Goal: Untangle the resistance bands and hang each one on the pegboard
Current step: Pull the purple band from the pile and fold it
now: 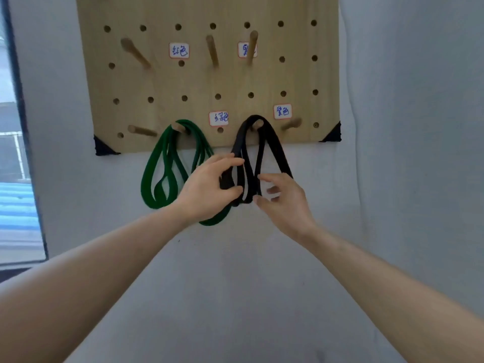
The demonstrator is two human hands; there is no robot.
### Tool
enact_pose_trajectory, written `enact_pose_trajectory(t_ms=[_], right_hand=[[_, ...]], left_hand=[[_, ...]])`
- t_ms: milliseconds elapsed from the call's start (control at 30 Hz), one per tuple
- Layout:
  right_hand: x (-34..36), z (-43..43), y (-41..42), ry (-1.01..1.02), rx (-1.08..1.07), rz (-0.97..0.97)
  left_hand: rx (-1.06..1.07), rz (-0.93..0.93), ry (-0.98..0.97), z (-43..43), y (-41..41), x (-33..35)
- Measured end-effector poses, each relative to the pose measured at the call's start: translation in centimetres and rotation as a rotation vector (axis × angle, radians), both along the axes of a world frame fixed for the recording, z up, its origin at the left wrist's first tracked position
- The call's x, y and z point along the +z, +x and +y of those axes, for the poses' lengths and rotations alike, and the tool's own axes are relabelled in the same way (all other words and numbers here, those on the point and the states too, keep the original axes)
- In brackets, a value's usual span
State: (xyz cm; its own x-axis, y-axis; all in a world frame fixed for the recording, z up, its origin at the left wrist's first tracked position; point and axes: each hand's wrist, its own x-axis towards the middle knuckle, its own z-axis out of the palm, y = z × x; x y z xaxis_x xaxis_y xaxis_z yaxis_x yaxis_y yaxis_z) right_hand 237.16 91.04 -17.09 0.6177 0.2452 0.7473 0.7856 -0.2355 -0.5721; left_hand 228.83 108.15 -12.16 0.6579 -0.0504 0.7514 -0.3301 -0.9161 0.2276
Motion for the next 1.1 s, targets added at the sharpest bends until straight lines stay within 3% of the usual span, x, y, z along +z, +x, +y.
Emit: enact_pose_trajectory(t_ms=[133, 267, 533, 633, 800, 967, 1100], right_hand=[[-6.1, -1.0, -3.6, -0.082, 0.058, 0.057], [-12.9, -0.9, -6.1, -0.280, 0.143, 0.191], [-28.4, 1.2, -7.7, -0.963, 0.338, 0.497], [-34.9, 1.4, -8.4, -1.199, 0.372, 0.624], [-45.4, 0.6, -10.5, -1.313, 0.370, 0.790], [-54.1, -1.2, -13.1, -1.472, 0.396, 0.811], [-58.4, -3.6, -13.5, -1.594, 0.412, 0.741]], left_hand=[[-0.034, 0.146, 0.046, 1.4, -5.1, -7.0], [-0.070, 0.487, -0.027, 2.7, -8.8, -16.1], [-0.066, 1.064, -0.066, 3.7, -12.5, -34.6], [-0.008, 1.192, -0.085, 3.9, -13.4, -40.5], [0.068, 1.318, -0.127, 3.2, -15.2, -49.7], [0.093, 1.421, -0.240, 2.6, -17.9, -58.6], [0.240, 1.462, -0.169, 3.4, -20.4, -63.6]])
